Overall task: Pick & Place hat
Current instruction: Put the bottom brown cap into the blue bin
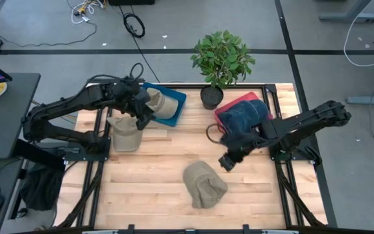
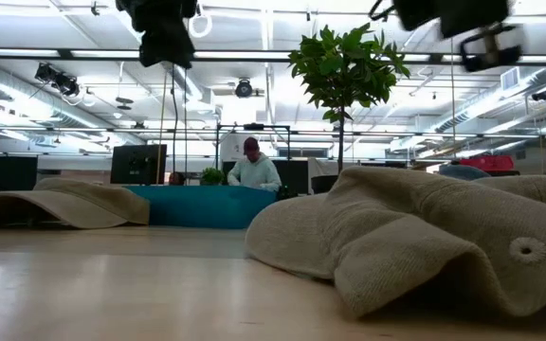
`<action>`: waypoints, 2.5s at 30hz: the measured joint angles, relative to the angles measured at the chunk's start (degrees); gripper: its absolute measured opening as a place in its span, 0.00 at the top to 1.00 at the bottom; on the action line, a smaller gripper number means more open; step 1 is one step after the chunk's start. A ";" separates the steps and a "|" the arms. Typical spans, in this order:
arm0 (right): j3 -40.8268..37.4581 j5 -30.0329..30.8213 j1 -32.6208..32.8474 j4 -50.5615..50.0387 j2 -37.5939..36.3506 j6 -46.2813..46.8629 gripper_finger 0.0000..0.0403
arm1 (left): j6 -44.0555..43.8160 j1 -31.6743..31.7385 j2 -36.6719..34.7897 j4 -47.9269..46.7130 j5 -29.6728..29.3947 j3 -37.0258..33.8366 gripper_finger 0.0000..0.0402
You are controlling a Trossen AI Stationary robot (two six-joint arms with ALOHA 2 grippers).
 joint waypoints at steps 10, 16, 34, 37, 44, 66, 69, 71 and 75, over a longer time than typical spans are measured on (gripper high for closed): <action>0.00 -1.26 16.14 -5.46 2.57 29.87 0.84 | 0.46 -4.40 1.05 2.86 -0.13 -0.07 0.59; -0.02 3.81 21.36 -3.48 8.52 37.22 0.55 | 0.48 -5.98 0.98 7.19 -0.15 -0.07 0.59; -0.02 11.92 29.32 15.43 27.49 38.15 0.25 | -1.07 -10.80 0.98 8.05 -0.07 -0.07 0.59; -0.02 15.26 30.91 16.85 27.80 40.77 0.29 | -1.09 -11.34 0.98 8.75 -0.09 -0.07 0.59; -2.77 22.03 34.36 18.87 27.78 47.08 0.31 | -4.74 -11.43 0.98 11.78 -0.11 -0.07 0.59; -13.97 48.24 37.43 31.94 27.82 50.19 0.31 | -23.63 -19.90 0.98 26.72 -4.67 -0.07 0.59; -13.97 48.94 37.43 28.69 27.80 50.79 0.31 | -23.65 -21.83 0.98 27.52 -6.87 -0.07 0.59; -13.97 49.55 37.43 27.61 27.80 51.90 0.31 | -23.65 -22.97 0.98 27.70 -8.39 -0.07 0.59; -13.97 49.60 37.41 28.63 27.82 49.99 0.31 | -23.63 -24.72 0.98 27.69 -10.09 -0.07 0.59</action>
